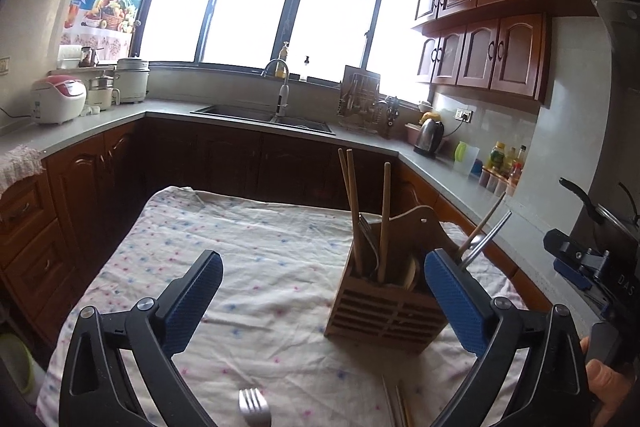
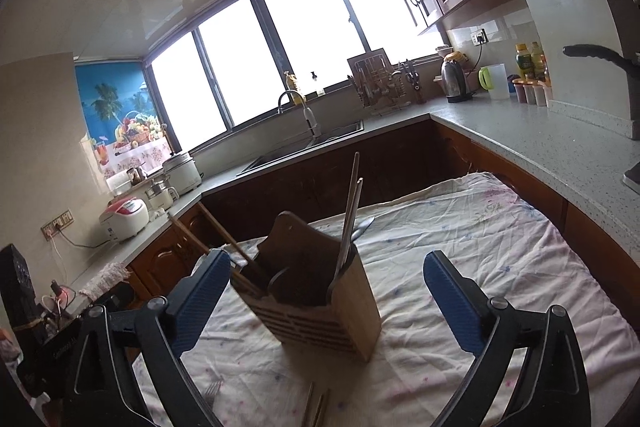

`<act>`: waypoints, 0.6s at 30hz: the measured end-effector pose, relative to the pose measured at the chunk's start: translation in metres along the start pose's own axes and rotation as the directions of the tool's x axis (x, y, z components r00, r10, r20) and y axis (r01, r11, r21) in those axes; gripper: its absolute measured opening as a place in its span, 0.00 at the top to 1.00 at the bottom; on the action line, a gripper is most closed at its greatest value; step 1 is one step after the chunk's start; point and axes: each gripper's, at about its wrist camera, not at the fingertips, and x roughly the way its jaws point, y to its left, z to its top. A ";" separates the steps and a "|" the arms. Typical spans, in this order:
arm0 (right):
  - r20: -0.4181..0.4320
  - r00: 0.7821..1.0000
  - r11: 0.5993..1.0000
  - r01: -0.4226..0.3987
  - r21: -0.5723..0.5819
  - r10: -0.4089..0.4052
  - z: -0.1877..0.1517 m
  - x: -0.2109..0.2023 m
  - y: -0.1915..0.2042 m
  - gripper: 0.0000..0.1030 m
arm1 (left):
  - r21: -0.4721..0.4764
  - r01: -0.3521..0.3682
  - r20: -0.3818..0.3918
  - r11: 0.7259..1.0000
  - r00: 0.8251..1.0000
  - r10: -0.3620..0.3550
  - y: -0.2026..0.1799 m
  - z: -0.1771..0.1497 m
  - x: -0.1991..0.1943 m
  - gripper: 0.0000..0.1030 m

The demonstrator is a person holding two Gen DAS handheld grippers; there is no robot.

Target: Organize utensils

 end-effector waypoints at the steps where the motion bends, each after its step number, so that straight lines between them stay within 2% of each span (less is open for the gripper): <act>1: -0.002 1.000 1.000 -0.003 -0.009 0.003 -0.003 -0.005 0.002 0.04 | 0.004 -0.005 -0.001 1.000 1.000 0.005 -0.002 -0.003 -0.007 0.01; 5: 0.006 1.000 0.999 -0.029 -0.041 0.030 -0.014 -0.028 0.011 0.04 | 0.012 -0.020 -0.005 1.000 1.000 0.020 -0.001 -0.008 -0.029 0.01; 12: 0.026 0.998 0.993 -0.059 -0.103 0.062 -0.034 -0.069 0.030 0.02 | 0.032 -0.100 -0.011 0.994 0.995 0.100 -0.005 -0.021 -0.077 0.01; 18: 0.072 0.994 0.985 -0.076 -0.158 0.088 -0.050 -0.107 0.045 0.01 | 0.057 -0.144 0.021 0.988 0.989 0.143 -0.013 -0.031 -0.119 0.01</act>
